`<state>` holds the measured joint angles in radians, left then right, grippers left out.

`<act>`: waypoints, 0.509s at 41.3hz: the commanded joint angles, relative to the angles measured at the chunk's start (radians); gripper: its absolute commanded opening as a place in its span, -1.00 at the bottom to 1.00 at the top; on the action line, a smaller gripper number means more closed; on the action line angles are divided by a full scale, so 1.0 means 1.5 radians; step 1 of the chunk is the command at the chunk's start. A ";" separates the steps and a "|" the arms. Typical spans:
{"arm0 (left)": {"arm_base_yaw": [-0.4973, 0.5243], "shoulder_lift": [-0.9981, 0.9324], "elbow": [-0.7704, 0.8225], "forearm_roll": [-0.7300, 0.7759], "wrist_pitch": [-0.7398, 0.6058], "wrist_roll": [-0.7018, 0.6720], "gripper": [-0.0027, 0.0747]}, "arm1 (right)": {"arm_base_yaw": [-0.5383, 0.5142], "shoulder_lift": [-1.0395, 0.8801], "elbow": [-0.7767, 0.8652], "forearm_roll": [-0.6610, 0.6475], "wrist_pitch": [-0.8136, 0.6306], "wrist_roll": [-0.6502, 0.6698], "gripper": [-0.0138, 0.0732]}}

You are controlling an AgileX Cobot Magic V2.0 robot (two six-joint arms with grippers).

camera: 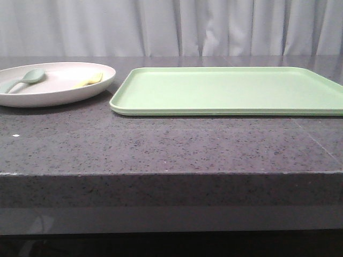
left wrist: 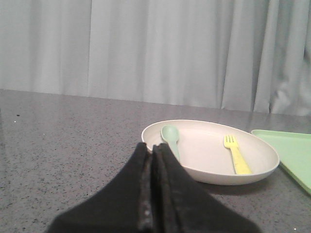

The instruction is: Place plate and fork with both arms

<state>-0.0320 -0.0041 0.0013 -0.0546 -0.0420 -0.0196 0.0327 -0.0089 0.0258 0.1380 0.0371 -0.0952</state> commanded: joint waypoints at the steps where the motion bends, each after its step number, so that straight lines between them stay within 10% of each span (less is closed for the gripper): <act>1: 0.001 -0.016 0.006 -0.004 -0.056 0.001 -0.98 | 0.001 -0.013 -0.002 0.001 -0.074 -0.009 -0.84; 11: 0.001 -0.014 -0.065 -0.004 -0.058 0.001 -0.98 | 0.002 -0.013 -0.047 0.002 -0.055 -0.009 -0.84; 21: 0.001 0.022 -0.283 0.002 0.129 0.001 -0.98 | 0.002 0.008 -0.244 0.002 0.075 -0.009 -0.84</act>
<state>-0.0320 -0.0041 -0.3042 -0.0528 0.1211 -0.0196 0.0327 -0.0089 -0.2335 0.1380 0.1690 -0.0952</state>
